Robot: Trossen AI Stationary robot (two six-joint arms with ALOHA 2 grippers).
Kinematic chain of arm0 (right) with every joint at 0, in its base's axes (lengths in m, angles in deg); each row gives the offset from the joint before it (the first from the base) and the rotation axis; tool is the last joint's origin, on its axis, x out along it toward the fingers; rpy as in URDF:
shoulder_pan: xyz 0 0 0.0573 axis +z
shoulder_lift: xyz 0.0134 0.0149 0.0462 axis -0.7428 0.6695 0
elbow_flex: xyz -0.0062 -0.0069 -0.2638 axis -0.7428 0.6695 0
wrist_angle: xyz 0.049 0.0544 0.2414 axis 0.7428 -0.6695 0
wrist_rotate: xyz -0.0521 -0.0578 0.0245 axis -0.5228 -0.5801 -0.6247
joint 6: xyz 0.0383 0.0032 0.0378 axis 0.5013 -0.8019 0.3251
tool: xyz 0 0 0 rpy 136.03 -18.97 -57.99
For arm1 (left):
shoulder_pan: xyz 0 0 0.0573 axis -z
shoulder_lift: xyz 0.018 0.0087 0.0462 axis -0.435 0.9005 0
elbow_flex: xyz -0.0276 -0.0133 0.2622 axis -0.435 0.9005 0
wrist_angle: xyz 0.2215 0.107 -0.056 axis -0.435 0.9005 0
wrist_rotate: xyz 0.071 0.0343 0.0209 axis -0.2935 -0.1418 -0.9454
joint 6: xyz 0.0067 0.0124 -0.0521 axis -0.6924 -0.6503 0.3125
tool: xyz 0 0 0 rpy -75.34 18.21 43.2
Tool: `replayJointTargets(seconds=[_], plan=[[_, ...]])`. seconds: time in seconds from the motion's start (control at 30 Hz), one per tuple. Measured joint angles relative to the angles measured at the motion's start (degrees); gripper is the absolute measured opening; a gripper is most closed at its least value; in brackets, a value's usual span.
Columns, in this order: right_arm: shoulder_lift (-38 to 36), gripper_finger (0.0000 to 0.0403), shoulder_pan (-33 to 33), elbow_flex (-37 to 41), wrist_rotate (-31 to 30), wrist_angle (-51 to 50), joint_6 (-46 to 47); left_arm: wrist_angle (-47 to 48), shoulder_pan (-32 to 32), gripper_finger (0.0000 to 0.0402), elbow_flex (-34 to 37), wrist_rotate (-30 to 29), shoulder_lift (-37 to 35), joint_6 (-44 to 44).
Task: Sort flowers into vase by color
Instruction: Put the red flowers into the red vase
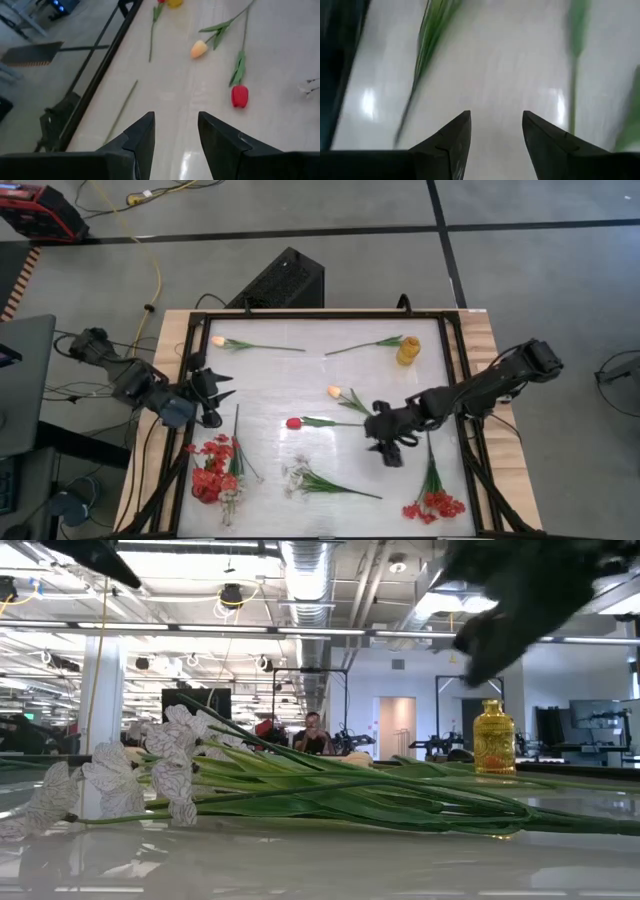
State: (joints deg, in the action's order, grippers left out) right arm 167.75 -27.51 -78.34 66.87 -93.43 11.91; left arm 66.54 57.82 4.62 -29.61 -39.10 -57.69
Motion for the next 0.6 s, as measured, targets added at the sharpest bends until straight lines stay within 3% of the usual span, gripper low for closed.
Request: replayJointTargets(seconds=[0.13, 0.27, 0.6], plan=[[-0.9, 0.0192, 3.0, -4.3, 1.9, -14.5, -10.8, -5.8, -3.9, 0.0139, 0.0, 4.0, 0.0, -6.2], [-1.5, 0.0187, 5.9, -5.9, 1.9, -24.3, -15.9, -8.9, -6.3, 0.0139, 0.0, 8.2, 0.0, -9.1], [1.8, 0.0186, 12.3, -5.9, 3.4, -40.5, -28.4, -9.7, -8.4, 0.0139, 0.0, 8.3, 0.0, -10.6]])
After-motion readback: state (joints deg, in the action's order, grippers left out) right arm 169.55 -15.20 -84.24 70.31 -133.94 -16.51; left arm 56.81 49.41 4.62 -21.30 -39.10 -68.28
